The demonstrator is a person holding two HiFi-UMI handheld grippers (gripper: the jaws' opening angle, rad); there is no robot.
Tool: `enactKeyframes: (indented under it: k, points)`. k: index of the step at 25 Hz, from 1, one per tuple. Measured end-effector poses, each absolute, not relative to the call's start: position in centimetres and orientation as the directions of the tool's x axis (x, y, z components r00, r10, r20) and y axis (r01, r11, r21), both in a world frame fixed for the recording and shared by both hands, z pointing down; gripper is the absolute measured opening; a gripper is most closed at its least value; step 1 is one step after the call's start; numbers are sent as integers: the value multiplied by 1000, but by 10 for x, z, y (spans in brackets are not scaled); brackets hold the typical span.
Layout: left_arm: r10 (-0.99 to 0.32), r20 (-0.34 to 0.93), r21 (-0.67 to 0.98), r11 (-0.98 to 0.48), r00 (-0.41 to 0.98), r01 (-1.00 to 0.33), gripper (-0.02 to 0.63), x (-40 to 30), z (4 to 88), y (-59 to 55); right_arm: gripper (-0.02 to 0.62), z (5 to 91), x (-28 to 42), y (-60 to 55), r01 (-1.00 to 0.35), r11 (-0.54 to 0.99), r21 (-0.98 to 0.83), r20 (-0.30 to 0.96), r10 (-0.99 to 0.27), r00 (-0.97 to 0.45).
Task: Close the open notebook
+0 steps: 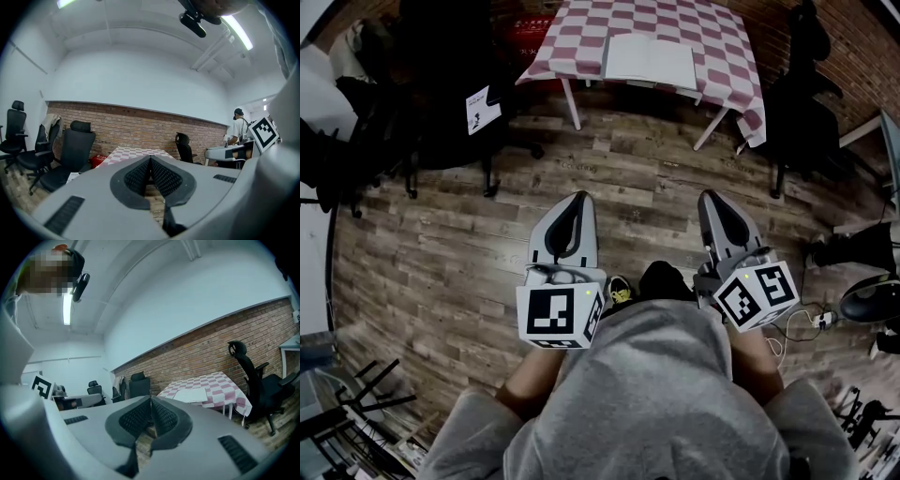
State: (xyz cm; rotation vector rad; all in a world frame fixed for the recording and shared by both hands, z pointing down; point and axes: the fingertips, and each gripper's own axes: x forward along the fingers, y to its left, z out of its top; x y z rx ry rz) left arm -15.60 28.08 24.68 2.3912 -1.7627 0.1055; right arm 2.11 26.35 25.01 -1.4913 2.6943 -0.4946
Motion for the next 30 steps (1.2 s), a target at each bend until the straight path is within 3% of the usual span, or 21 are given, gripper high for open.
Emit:
enactKeyframes:
  k: [30]
  points:
    - [-947, 154, 85, -270, 280, -959, 9, -163, 248, 263, 26, 257, 14, 239, -796, 509, -326, 112, -816, -568]
